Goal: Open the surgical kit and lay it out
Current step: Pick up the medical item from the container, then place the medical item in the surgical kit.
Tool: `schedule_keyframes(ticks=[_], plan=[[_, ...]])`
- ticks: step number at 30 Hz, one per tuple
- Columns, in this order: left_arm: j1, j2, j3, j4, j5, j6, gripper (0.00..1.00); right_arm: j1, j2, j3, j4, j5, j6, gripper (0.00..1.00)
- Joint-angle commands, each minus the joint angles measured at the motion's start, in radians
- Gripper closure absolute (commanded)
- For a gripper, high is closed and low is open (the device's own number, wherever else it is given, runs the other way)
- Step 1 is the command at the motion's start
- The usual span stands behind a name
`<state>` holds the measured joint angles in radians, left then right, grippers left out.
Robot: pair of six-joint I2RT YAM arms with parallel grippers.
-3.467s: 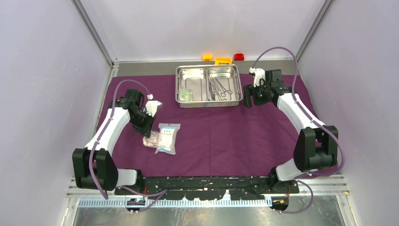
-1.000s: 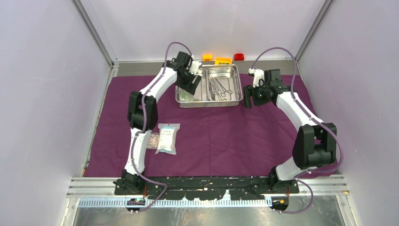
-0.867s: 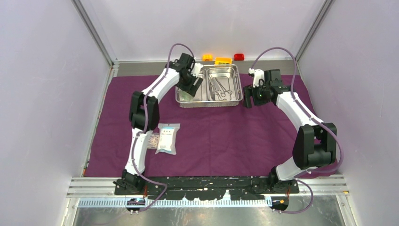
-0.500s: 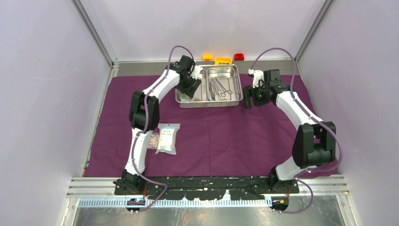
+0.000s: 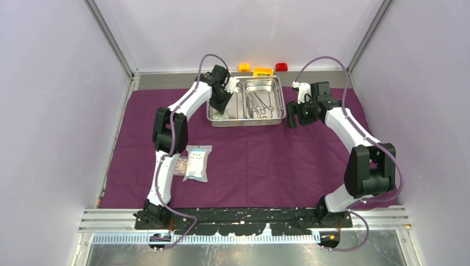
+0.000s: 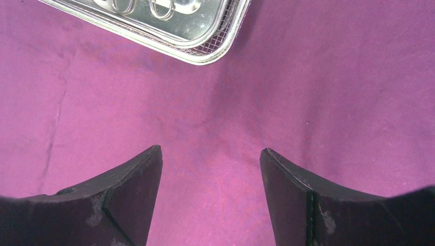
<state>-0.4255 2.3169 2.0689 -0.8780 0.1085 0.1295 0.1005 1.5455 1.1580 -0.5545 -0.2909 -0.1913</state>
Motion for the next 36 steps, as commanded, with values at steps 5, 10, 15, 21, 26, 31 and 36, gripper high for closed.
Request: schedule_keyframes(ticks=[5,10,15,21,26,31,36], plan=[[-0.004,-0.006,0.116,-0.062,0.038,-0.001,1.0,-0.005,-0.018,0.042,0.01,-0.004,-0.014,0.25],[-0.004,-0.051,0.193,-0.109,0.043,0.012,1.0,-0.005,-0.021,0.042,0.01,-0.004,-0.013,0.25],[-0.002,-0.177,0.173,-0.151,0.041,0.076,1.0,-0.005,-0.023,0.043,0.008,-0.005,-0.013,0.25],[0.037,-0.427,-0.097,-0.197,0.046,0.194,1.0,-0.005,-0.03,0.043,0.008,-0.016,-0.012,0.25],[0.147,-0.655,-0.435,-0.257,0.054,0.303,1.0,-0.005,-0.021,0.047,0.004,-0.035,-0.005,0.25],[0.33,-0.876,-0.696,-0.32,0.107,0.395,1.0,-0.006,0.001,0.051,0.001,-0.046,-0.003,0.25],[0.444,-1.029,-0.923,-0.295,0.072,0.48,1.0,-0.005,0.039,0.066,-0.018,-0.068,0.004,0.25]])
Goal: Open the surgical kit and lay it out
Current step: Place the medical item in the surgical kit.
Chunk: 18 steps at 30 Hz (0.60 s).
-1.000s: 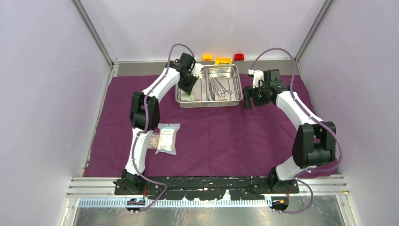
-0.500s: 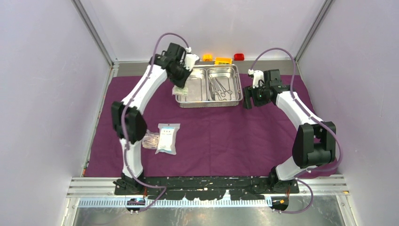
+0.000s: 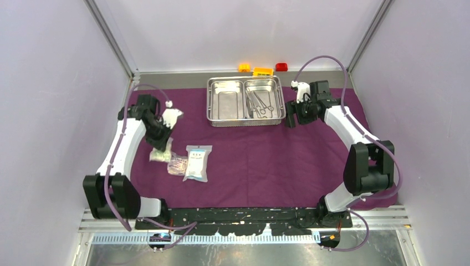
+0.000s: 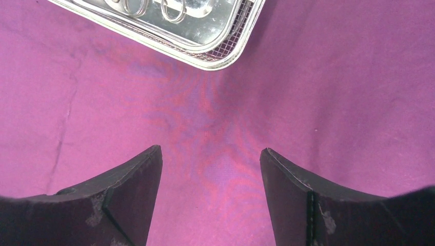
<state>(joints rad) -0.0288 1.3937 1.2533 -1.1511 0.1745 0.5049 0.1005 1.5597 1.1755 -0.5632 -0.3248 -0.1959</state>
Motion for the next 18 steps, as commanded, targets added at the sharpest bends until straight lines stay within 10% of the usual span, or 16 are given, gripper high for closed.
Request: schedule_keyframes(ticks=[1,18], plan=[[0.063,-0.12,-0.137,-0.014,-0.002,0.114,1.0,-0.004,0.028,0.051,-0.012,-0.036,0.009,0.25],[0.141,0.014,-0.302,0.25,-0.039,0.159,0.98,-0.005,0.003,0.047,-0.011,-0.025,0.008,0.25]])
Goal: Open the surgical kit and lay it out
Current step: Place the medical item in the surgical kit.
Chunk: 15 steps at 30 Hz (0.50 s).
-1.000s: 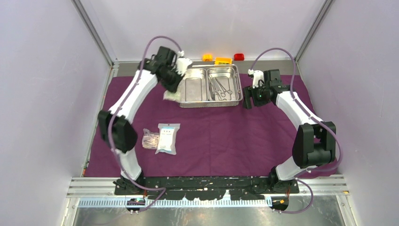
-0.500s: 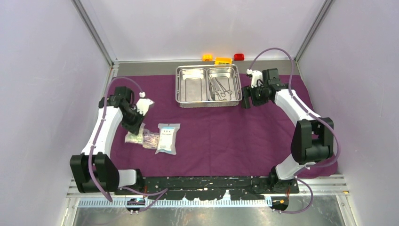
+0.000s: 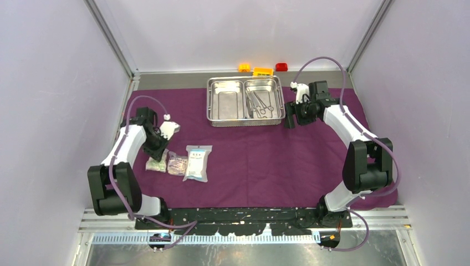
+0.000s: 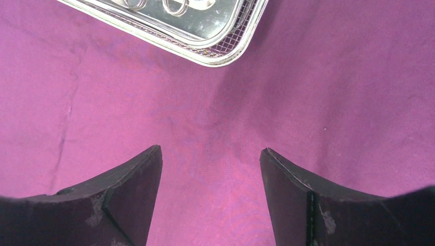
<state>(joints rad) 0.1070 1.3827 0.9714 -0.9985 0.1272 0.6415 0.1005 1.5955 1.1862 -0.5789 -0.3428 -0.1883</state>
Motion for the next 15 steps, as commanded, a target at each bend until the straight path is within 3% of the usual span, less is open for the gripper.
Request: schedule_keyframes(ticks=[1,8,15], plan=[[0.006,0.036,-0.027,0.114,0.01,0.023,0.98,-0.005,-0.032,0.036,0.005,-0.004,0.0,0.25],[0.006,0.1,-0.064,0.188,0.016,0.021,0.9,-0.005,-0.033,0.036,0.004,0.01,-0.002,0.25],[0.006,0.1,-0.073,0.235,0.022,-0.008,0.71,-0.004,-0.028,0.037,0.002,0.013,-0.002,0.25]])
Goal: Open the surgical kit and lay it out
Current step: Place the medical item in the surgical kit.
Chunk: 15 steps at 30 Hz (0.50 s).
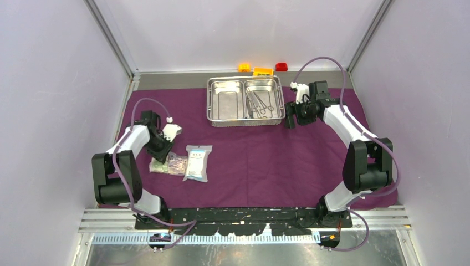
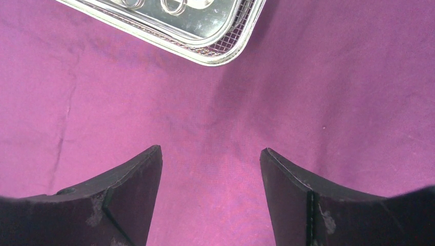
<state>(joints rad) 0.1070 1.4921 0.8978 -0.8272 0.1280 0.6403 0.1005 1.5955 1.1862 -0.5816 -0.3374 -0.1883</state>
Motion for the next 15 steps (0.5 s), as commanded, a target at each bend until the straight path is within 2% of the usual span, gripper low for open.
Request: schedule_keyframes(ticks=[1,6,15], plan=[[0.006,-0.016,0.004,0.066,0.018,-0.009,0.68,-0.005,-0.028,0.038,0.005,0.008,-0.002,0.25],[0.005,-0.057,0.05,0.065,0.0,-0.026,0.51,-0.005,-0.029,0.041,0.0,0.01,-0.002,0.25],[0.005,-0.128,0.171,0.001,-0.016,-0.011,0.05,-0.005,-0.035,0.042,-0.001,0.021,-0.002,0.25]])
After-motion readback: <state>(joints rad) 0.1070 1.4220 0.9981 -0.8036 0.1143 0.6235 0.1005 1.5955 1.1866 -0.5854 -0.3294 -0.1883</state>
